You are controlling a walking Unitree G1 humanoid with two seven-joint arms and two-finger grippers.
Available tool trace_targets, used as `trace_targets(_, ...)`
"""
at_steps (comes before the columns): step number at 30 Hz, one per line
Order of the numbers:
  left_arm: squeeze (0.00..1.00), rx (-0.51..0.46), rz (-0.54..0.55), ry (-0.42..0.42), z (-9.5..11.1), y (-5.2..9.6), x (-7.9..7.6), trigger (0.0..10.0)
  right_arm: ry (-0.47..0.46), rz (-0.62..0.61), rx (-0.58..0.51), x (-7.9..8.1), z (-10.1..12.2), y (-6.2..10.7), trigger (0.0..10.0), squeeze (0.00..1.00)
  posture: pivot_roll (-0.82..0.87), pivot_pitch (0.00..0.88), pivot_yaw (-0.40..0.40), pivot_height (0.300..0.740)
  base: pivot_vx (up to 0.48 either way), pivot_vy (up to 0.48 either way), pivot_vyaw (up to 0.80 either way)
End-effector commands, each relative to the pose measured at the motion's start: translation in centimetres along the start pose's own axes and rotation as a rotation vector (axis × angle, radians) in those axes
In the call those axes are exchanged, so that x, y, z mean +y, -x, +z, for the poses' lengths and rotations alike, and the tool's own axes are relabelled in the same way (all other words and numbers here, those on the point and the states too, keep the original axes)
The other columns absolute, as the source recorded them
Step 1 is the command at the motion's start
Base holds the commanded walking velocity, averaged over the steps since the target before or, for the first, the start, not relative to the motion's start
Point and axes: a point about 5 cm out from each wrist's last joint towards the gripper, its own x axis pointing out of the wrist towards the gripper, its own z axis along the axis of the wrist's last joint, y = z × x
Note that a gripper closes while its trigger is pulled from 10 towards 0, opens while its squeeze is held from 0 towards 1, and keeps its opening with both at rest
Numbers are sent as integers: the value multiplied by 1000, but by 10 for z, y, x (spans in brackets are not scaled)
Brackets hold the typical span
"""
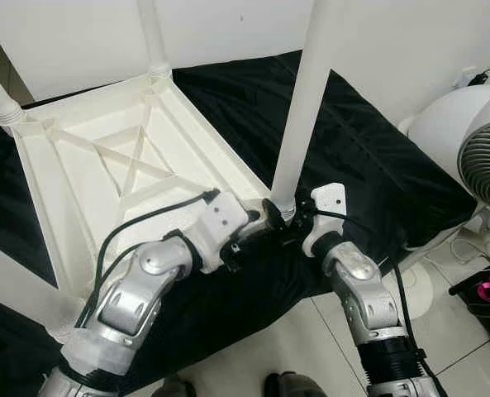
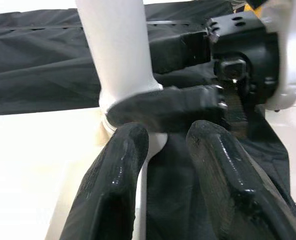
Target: Building children table
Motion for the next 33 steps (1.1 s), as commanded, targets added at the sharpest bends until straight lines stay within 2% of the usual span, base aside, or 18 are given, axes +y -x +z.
trace_targets(1, 0, 14, -30, 7, -2, 0, 0, 10000, -3, 30, -13, 2, 5, -1, 10000, 0, -195, 96, 48, 740, 0, 0, 0)
trace_targets(4, 0, 20, -17, -4, -1, 4, 2, 10000, 49, 112, 4, -4, 6, 1, 10000, 0, -174, 92, 40, 740, 0, 0, 0)
trace_targets(9, 0, 28, -3, -5, -2, 8, 4, 10000, 75, 138, 13, -11, 7, 0, 10000, 0, -154, 89, 25, 740, 0, 0, 0)
trace_targets(11, 0, 33, 9, 17, -3, 12, 5, 10000, 106, 161, 17, -19, 10, -1, 10000, 0, -143, 85, 13, 740, 0, 0, 0)
trace_targets(14, 0, 27, -8, 39, -3, 15, 2, 10000, 147, 169, 14, -33, 15, -4, 10000, 0, -132, 79, 3, 740, 0, 0, 0)
trace_targets(17, 0, 12, -60, 45, -1, 18, -6, 10000, 158, 212, 29, -40, 16, -7, 10000, 0, -128, 77, 1, 740, 0, 0, 0)
trace_targets(21, 0, 13, -93, 49, -1, 20, -10, 10000, 164, 255, 39, -42, 16, -9, 10000, 0, -125, 75, 1, 740, 0, 0, 0)
trace_targets(23, 0, 16, -135, 55, 0, 22, -15, 10000, 178, 319, 56, -43, 14, -13, 10000, 0, -121, 73, 0, 740, 0, 0, 0)
trace_targets(25, 0, 16, -135, 55, 0, 22, -15, 10000, 178, 319, 56, -43, 14, -13, 10000, 0, -121, 73, 0, 740, 0, 0, 0)
trace_targets(28, 0, 32, -144, 58, -1, 24, -16, 10000, 144, 403, 89, -41, 4, -24, 10000, 0, -106, 70, -7, 740, 0, 0, 0)
trace_targets(33, 0, 33, -133, 64, 0, 23, -16, 10000, 150, 412, 90, -39, 1, -30, 10000, 0, -93, 69, -17, 740, 0, 0, 0)
